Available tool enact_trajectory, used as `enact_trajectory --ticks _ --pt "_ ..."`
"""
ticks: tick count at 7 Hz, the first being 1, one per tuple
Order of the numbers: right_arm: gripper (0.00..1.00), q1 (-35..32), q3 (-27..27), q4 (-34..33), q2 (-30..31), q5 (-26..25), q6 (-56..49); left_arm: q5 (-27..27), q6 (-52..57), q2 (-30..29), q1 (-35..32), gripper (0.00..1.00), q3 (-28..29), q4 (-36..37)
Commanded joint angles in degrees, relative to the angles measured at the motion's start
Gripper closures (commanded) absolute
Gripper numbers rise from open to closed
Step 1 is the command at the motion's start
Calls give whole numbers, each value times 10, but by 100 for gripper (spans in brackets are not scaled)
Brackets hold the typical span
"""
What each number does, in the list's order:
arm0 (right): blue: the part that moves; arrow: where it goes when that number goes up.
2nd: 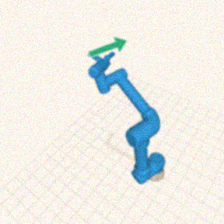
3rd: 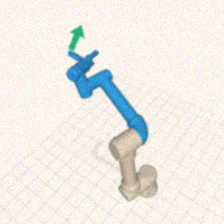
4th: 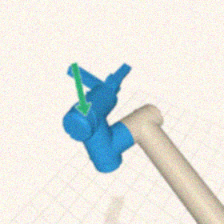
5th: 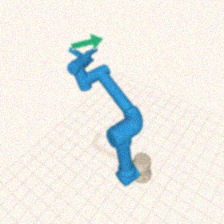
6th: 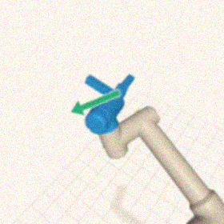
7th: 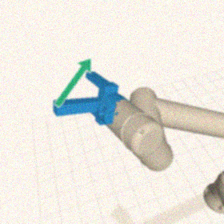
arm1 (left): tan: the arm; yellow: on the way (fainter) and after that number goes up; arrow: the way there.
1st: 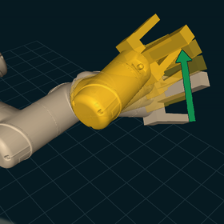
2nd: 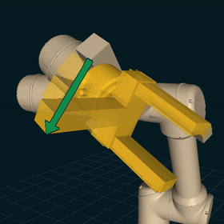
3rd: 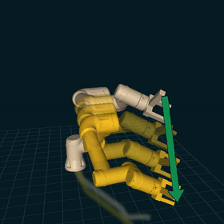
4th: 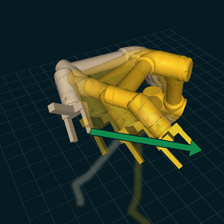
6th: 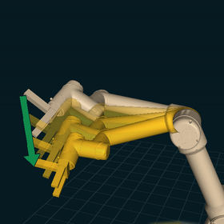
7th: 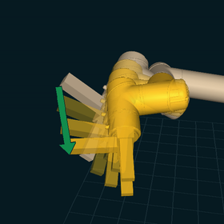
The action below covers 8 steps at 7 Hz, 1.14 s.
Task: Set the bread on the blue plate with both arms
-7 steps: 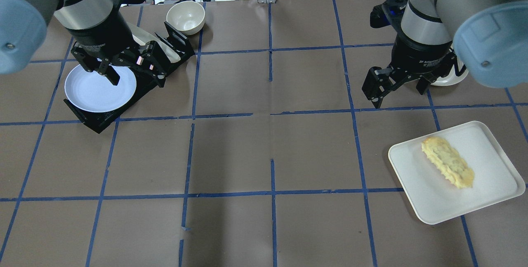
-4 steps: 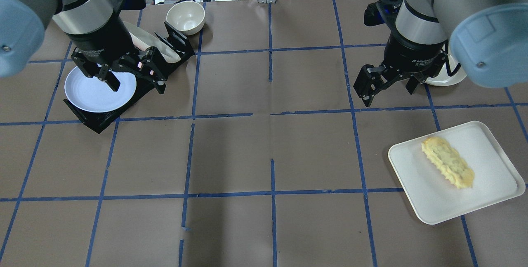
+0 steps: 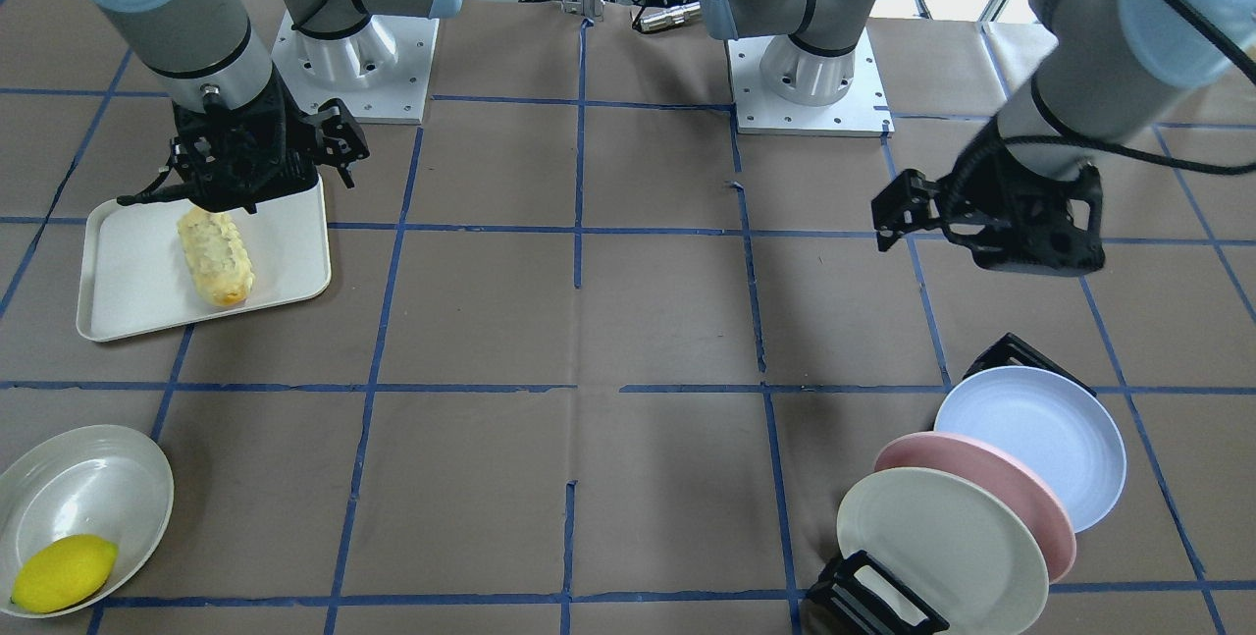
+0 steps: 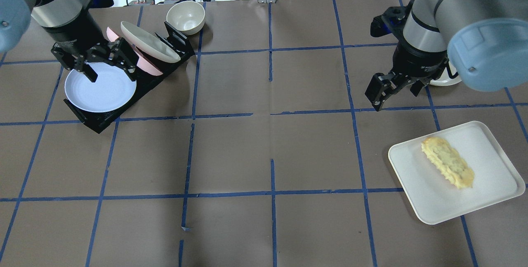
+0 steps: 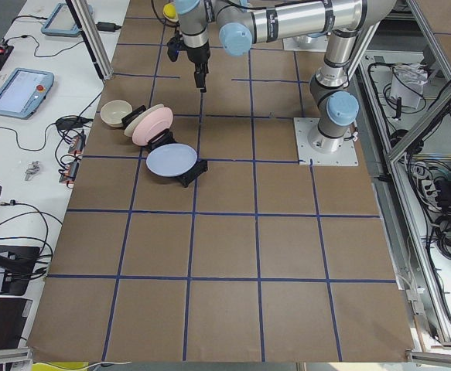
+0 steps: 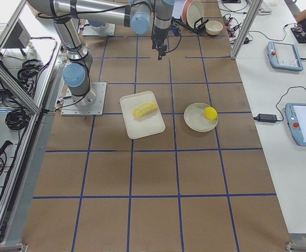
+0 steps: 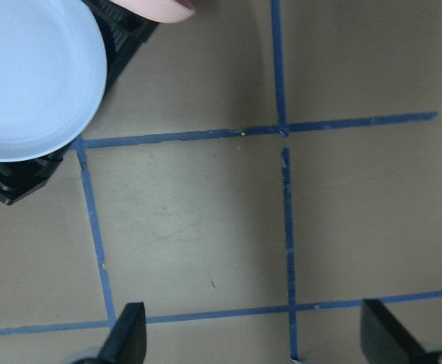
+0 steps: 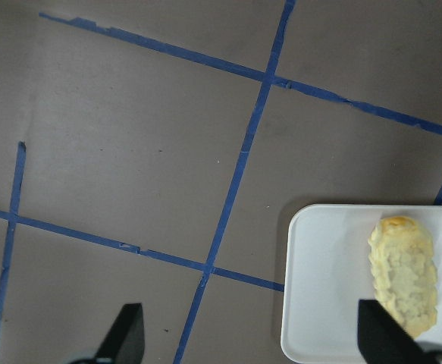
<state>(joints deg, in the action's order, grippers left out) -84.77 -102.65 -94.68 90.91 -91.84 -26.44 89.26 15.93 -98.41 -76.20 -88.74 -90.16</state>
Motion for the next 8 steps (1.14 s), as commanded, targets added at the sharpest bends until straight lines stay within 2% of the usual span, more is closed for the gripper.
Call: enact_trajectory --ticks 1,3,5,6,7,8 --pt "1 129 -90 -123 -8 4 -176 -1 93 -103 93 0 70 9" --pt "1 170 -176 -282 -32 1 -312 -4 186 -220 138 0 207 -14" --pt "1 234 -224 -299 -44 9 -357 -5 212 -328 152 0 288 -21" --pt "1 251 -249 -300 -46 9 -361 -15 214 -363 156 0 318 -31" --pt "1 273 -263 -299 -46 10 -361 -52 224 -377 165 2 326 -48" --pt "1 291 -274 -299 -46 10 -362 -53 224 -393 170 9 329 -62"
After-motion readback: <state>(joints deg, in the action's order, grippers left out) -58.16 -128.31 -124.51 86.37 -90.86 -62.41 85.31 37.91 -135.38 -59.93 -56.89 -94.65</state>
